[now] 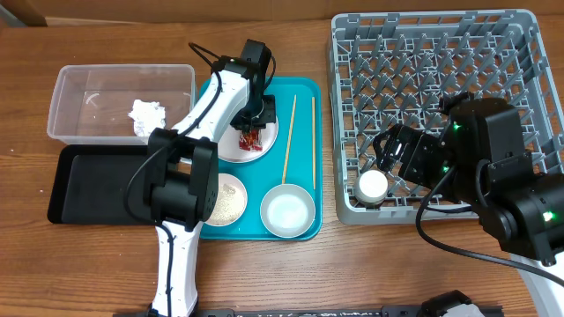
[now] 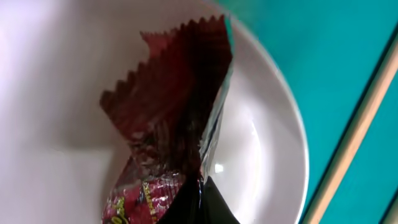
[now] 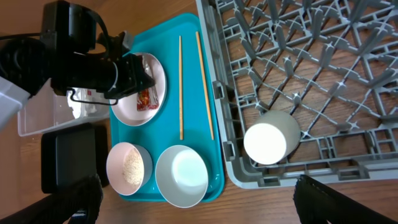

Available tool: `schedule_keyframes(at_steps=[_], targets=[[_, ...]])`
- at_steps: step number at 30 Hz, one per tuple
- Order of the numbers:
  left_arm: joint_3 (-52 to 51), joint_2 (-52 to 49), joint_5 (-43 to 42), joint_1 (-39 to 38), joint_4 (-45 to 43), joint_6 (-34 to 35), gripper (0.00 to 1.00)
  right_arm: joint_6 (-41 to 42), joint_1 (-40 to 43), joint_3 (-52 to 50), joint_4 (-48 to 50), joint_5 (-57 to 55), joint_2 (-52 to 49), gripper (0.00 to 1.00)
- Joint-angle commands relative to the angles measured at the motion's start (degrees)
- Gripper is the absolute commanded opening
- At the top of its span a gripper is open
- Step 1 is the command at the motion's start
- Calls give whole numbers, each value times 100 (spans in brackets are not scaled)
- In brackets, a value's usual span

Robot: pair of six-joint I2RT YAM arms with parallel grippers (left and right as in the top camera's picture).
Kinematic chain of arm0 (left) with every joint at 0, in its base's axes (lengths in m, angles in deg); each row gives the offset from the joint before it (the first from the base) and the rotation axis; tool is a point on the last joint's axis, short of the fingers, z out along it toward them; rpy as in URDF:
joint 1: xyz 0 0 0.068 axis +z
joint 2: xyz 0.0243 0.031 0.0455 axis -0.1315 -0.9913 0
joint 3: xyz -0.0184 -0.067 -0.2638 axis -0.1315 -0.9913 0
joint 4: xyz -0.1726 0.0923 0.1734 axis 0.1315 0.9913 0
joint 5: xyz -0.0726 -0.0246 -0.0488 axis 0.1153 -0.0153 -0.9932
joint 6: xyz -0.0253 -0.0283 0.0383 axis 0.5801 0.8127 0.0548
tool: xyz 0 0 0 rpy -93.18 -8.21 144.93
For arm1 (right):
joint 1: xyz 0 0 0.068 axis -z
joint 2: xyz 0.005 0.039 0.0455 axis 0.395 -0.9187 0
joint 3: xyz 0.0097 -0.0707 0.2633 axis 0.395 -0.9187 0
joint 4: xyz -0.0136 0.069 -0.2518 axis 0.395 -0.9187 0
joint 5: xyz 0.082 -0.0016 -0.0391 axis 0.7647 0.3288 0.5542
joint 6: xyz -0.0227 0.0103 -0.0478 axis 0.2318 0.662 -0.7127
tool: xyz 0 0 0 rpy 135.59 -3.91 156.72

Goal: Sort waste into correct bins and load items into the dishwasher
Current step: 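Carry the red wrapper from the plate into the clear bin, then grasp the pink bowl of rice with the left gripper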

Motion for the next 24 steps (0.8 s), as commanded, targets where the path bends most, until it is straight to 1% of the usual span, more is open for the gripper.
schedule_keyframes(at_steps=[1, 4, 7, 8, 9, 10, 15, 16, 19, 20, 22, 24], targets=[[332, 442, -7, 76, 306, 199, 4, 20, -11, 46, 0, -98, 31, 100], [739, 817, 358, 195, 767, 199, 4, 20, -11, 46, -7, -98, 31, 100], [1064, 1235, 1110, 376, 1196, 199, 4, 20, -11, 46, -24, -98, 31, 100], [1091, 1368, 1377, 450, 1252, 199, 4, 20, -11, 46, -28, -98, 31, 100], [1091, 1591, 1867, 627, 1307, 199, 4, 20, -11, 46, -26, -98, 31, 100], [1091, 1668, 2035, 743, 1329, 199, 4, 20, -11, 46, -24, -98, 31, 100], [979, 1591, 2076, 1344, 1322, 210, 5, 22, -11, 46, -24, -98, 31, 100], [925, 1550, 2037, 1447, 1290, 249, 8, 20, -11, 46, -26, -98, 31, 100], [872, 1381, 1631, 1657, 1252, 160, 29, 20, -11, 46, -26, -98, 31, 100], [872, 1375, 1493, 1687, 1303, 96, 33, 20, -11, 46, -26, -98, 31, 100], [879, 1414, 1414, 1692, 1403, 87, 37, 22, -11, 46, -26, -98, 31, 100], [896, 1508, 1414, 1644, 1515, 85, 38, 20, -11, 46, -26, -98, 31, 100]])
